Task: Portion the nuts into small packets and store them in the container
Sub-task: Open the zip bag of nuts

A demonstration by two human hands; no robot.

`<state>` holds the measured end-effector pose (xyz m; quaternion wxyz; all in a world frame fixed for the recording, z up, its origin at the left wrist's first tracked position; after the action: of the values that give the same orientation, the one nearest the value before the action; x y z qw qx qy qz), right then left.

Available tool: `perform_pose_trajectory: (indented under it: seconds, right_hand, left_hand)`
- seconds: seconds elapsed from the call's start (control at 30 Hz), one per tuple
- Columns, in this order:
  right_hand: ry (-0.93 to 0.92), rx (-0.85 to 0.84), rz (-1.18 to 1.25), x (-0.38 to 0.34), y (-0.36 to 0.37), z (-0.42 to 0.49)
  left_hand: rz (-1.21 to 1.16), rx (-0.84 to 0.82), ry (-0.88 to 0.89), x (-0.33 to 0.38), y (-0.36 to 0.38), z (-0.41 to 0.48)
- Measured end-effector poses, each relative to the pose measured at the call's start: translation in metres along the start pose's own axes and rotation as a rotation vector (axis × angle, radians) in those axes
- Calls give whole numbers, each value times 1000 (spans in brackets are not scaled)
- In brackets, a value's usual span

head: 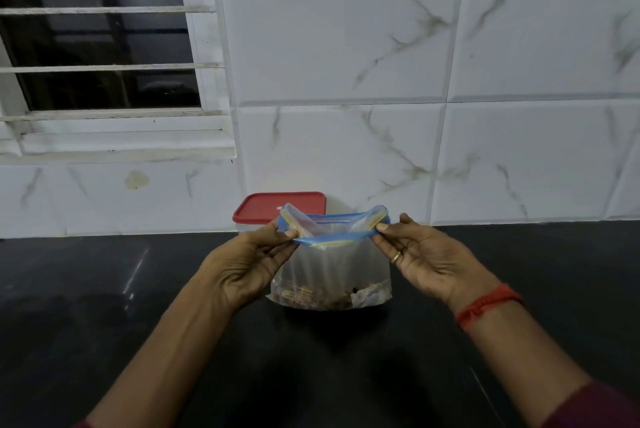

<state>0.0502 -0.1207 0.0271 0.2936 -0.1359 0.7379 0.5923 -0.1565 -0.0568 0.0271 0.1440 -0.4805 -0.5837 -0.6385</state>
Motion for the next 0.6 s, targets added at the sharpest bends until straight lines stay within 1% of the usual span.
perform_pose_trajectory:
  seconds: [0.13,0.3,0.47,0.53,0.57,0.6]
  right_hand:
    - [18,-7,49,1,-2,1]
    - [30,8,90,0,-3,2]
    - [31,-2,14,0,-3,1]
    - [40,-43,-80,-2,-3,-1]
    - [47,-57,-137,-4,-4,-3]
    - [54,-62,-206,-7,-4,-5]
  left_hand:
    - [-50,35,-14,0,-3,0]
    - [-96,11,-4,4,-1,-1]
    - [-48,6,19,9,-1,-4]
    - [45,19,27,12,-4,-6]
    - [149,32,30,14,-5,-7]
    - [300,55,37,18,-8,-8]
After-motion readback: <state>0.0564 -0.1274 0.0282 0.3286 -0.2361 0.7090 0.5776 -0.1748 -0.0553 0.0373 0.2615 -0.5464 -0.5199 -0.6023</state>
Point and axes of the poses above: each hand's wrist, its own z-axis towards the middle knuckle, its own y-axis out of the palm, x = y × z, the point moved 6 cm from there along z, towards the middle knuckle, and after that the axes turned 5 degrees about z, right-handed, at the moved point
